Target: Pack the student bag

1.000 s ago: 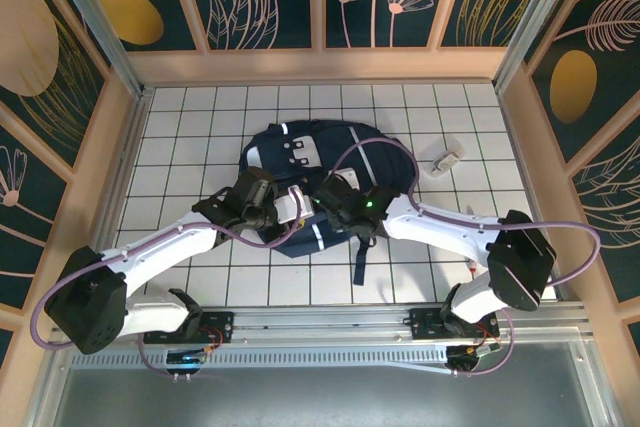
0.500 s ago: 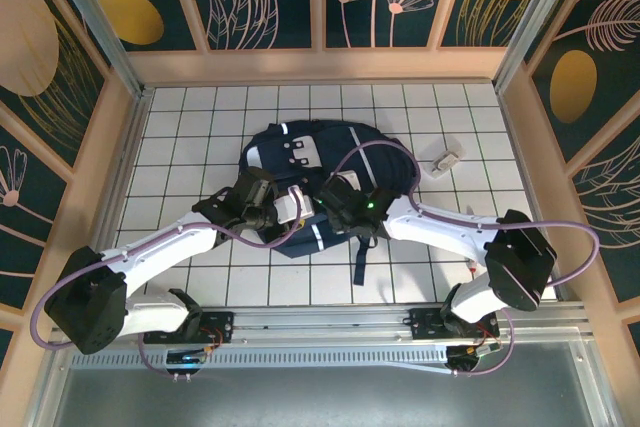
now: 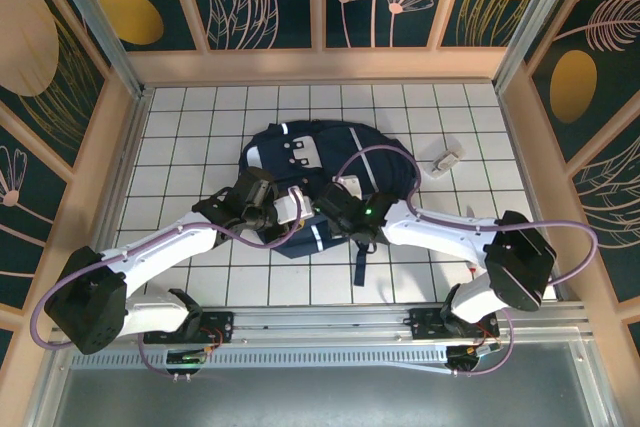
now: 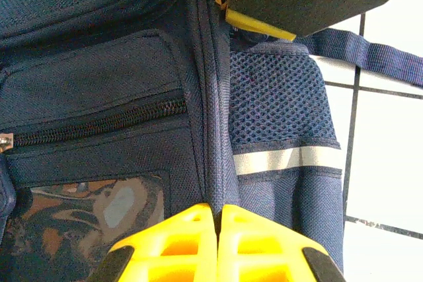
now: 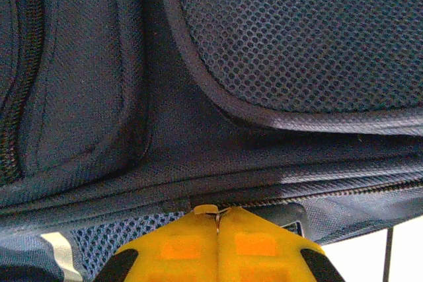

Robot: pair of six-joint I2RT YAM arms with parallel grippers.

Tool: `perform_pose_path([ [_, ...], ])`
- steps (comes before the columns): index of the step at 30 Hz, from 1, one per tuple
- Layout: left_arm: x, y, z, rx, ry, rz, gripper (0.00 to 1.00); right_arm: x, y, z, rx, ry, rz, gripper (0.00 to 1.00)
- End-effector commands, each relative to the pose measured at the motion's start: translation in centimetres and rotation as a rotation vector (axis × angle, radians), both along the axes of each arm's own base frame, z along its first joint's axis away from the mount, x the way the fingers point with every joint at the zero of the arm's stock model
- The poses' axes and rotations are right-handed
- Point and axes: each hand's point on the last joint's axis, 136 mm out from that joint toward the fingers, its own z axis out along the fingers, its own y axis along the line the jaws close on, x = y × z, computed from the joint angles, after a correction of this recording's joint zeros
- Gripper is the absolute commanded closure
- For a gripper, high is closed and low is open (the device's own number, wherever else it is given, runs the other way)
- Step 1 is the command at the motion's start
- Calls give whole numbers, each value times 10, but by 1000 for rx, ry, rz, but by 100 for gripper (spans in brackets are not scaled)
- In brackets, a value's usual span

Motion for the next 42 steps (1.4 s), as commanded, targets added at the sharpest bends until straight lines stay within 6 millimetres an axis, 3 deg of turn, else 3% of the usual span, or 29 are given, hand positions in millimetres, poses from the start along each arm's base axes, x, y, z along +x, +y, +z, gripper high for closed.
perform_pose_path([
  [1,-12,-5,13,-43,-30,-75,100,-4,-15,16,-5,5,13,100],
  [9,-5,13,17,27,-185,-77,100,-2,-62,12,155,197,-20,100],
  [16,37,51,30,99,-363,123,100,0,-93,-6,184,286,-75,100],
  [19,65,80,48,51,-414,298,100,-4,-91,-10,202,304,-46,100],
  [22,91,118,71,3,-535,533,100,-22,-54,-2,352,362,118,100],
  [23,97,128,75,-16,-552,597,92,-32,-38,3,404,387,186,100],
  [26,104,140,78,-102,-505,732,41,-54,0,12,467,410,336,100],
  [28,99,130,70,-154,-389,725,23,-61,17,17,480,398,397,100],
  [31,59,73,70,-263,-112,413,7,-60,30,22,514,397,427,100],
  [33,29,45,82,-377,-8,220,4,-60,34,25,530,398,446,100],
  [36,-8,25,91,-477,9,16,3,-64,41,31,563,407,501,100],
  [39,-31,14,70,-400,-31,-108,4,-68,45,35,589,418,543,100],
  [42,-39,7,44,-278,-44,-181,9,-70,43,36,609,425,555,100],
])
